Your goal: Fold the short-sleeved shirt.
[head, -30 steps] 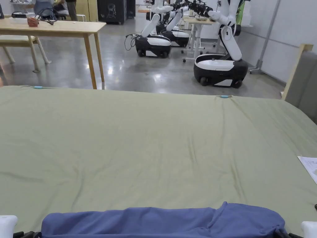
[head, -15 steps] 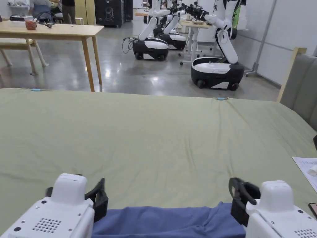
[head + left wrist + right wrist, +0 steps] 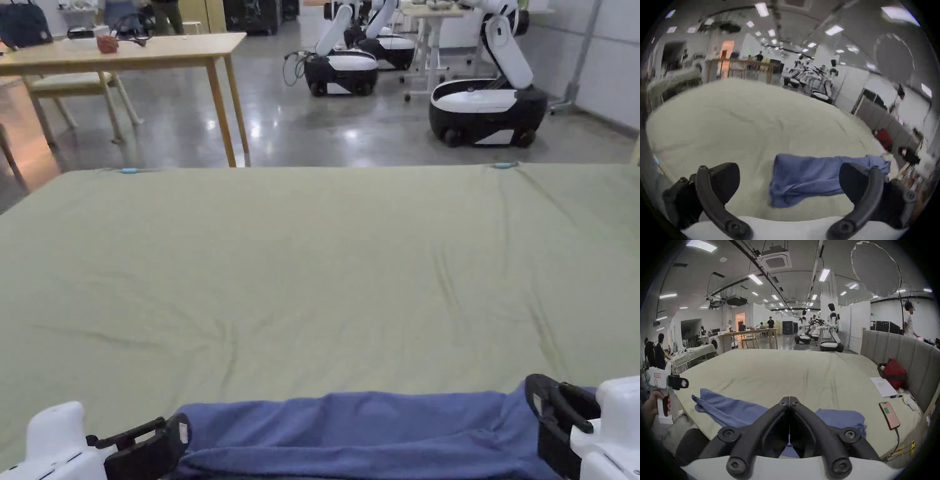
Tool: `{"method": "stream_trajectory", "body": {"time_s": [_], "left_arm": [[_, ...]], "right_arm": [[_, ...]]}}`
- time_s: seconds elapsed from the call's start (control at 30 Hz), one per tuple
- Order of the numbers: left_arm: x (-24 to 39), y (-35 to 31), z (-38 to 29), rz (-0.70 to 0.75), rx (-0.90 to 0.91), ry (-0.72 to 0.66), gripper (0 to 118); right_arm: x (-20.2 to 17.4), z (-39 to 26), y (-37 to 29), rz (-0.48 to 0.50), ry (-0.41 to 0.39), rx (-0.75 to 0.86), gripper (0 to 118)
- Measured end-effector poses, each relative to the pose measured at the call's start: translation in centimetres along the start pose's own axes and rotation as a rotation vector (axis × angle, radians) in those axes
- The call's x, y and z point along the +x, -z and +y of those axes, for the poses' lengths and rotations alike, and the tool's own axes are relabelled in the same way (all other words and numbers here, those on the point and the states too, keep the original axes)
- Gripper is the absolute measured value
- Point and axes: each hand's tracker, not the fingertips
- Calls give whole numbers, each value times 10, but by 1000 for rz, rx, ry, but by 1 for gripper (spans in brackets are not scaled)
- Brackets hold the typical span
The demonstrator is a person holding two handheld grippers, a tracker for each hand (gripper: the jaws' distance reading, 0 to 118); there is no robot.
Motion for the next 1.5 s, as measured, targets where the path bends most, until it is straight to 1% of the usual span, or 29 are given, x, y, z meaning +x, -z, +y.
{"method": "stream_trajectory", "body": {"time_s": [0.1, 0.13, 0.17, 0.2, 0.23, 0.27, 0.3, 0.33, 0.37, 0.4, 0.43, 0.47, 0.5, 0.53, 0.57, 0.6, 0.67, 0.7, 0.83, 0.9, 0.97, 1.07, 1.13, 1.23, 1.3, 1.37, 1.43, 1.47, 1.5], "left_arm": [[-61, 30, -4, -120, -112, -265, 118], [-75, 46, -10, -202, -170, -382, 118], [-83, 62, -18, -278, -222, -473, 118], [-77, 73, -35, -350, -286, -569, 118], [-76, 84, -45, -455, -226, -620, 118], [-71, 85, -46, -508, -130, -629, 118], [-64, 92, -42, -534, -89, -666, 118], [-53, 94, -39, -548, -141, -744, 118], [-45, 100, -40, -585, -150, -795, 118], [-34, 107, -40, -610, -159, -820, 110], [-20, 111, -38, -603, -205, -802, 85], [-9, 114, -37, -520, -242, -756, 23], [3, 120, -41, -376, -309, -692, 13], [9, 123, -49, -313, -373, -650, 12], [11, 119, -51, -345, -349, -632, 11], [-27, 141, -48, -394, -248, -653, 11], [-42, 132, -39, -319, -189, -701, 11], [-51, 126, -29, -276, -148, -671, 11], [-46, 91, 0, -90, -79, -449, 10], [-32, 78, 13, -50, -43, -344, 10], [1, 64, 30, 2, -14, -156, 10], [82, 52, 36, 26, 15, 144, 10], [136, 57, 26, -16, 8, 309, 10], [217, 89, -9, 52, -57, 554, 10], [248, 116, -36, 49, -107, 621, 10], [262, 142, -58, 59, -178, 632, 10], [269, 162, -78, 78, -209, 649, 10], [272, 169, -84, 104, -228, 666, 15], [275, 172, -87, 90, -268, 637, 27]], "right_arm": [[-9, -8, 0, 12, 16, -26, 1], [-12, -9, -1, 13, 18, -32, 1], [-14, -10, -2, 13, 22, -37, 1], [-15, -11, -3, 15, 30, -41, 1], [-15, -12, -4, 18, 41, -42, 1], [-15, -12, -5, 17, 50, -41, 1], [-15, -11, -5, 14, 56, -42, 1], [-15, -11, -6, 9, 60, -41, 1], [-15, -11, -7, 3, 62, -40, 1], [-14, -9, -8, -2, 66, -41, 1], [-14, -9, -9, -5, 72, -43, 1], [-13, -8, -9, -8, 74, -45, 1], [-13, -8, -9, -15, 72, -45, 1], [-12, -8, -9, -22, 69, -46, 1], [-12, -9, -10, -27, 67, -45, 1], [-11, -9, -11, -32, 70, -44, 1], [-10, -8, -15, -36, 74, -44, 1], [-9, -8, -16, -39, 74, -44, 1], [-7, -10, -16, -39, 72, -46, 1], [-7, -11, -14, -37, 73, -51, 1], [-8, -13, -13, -32, 79, -51, 1], [-10, -16, -13, -27, 78, -50, 1], [-11, -18, -15, -27, 70, -48, 1], [-10, -26, -19, -32, 54, -46, 1], [-6, -31, -22, -40, 65, -51, 1], [-1, -36, -26, -53, 77, -53, 1], [6, -40, -29, -59, 94, -58, 1], [10, -42, -30, -59, 101, -60, 1], [13, -43, -31, -60, 103, -58, 1]]}}
